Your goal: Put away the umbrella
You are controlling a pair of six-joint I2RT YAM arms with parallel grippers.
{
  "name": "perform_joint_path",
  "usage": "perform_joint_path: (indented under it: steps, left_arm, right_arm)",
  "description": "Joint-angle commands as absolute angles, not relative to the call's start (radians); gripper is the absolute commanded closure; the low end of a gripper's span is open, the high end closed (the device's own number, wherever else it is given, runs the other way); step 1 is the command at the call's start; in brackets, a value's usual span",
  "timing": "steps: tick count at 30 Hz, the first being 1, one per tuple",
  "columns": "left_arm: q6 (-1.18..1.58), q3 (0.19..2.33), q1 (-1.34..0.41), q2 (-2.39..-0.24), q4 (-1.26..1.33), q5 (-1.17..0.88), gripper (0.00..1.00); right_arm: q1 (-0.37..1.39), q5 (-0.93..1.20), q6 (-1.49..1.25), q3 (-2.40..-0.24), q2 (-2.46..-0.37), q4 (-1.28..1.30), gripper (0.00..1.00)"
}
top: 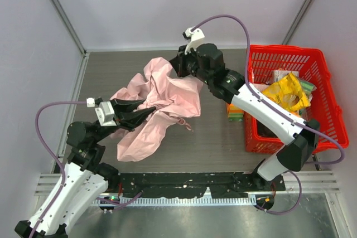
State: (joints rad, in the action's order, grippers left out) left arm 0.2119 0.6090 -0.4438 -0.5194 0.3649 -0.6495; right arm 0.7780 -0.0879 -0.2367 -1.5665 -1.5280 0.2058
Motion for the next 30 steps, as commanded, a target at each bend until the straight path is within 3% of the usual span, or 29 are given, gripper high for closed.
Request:
perform_joint_path:
  steps: [1, 10, 15, 18, 22, 24, 28, 30]
  left_arm:
    - [0.259, 0.617, -0.443, -0.541, 0.577, -0.606, 1.0]
    - [0.29, 0.62, -0.445, -0.578, 0.684, -0.617, 1.0]
    - [0.386, 0.589, -0.442, -0.569, 0.781, -0.526, 1.0]
    - [0.477, 0.569, -0.443, -0.595, 0.876, -0.477, 1.0]
    - [0.518, 0.535, -0.443, -0.601, 0.92, -0.42, 1.0]
    - [0.532, 0.514, -0.443, -0.594, 0.92, -0.4, 1.0]
    - [0.571, 0.471, -0.442, -0.584, 0.933, -0.357, 1.0]
    - [0.584, 0.459, -0.442, -0.58, 0.937, -0.347, 1.0]
  right_arm:
    - [0.856, -0.015, -0.281, -1.583, -1.508, 0.075, 0.99]
    - [0.953, 0.476, -0.359, -1.551, -1.555, 0.124, 0.99]
    - [0.954, 0.424, -0.437, -1.531, -1.511, 0.15, 0.99]
    - [0.953, 0.271, -0.41, -1.639, -1.543, 0.278, 0.98]
    - [0.887, 0.114, -0.275, -1.811, -1.546, 0.507, 0.74]
    - [0.783, 0.15, -0.241, -1.862, -1.519, 0.578, 0.67]
    - [0.605, 0.311, -0.114, -1.876, -1.447, 0.636, 0.37]
    - [0.578, 0.366, -0.056, -1.858, -1.404, 0.65, 0.32]
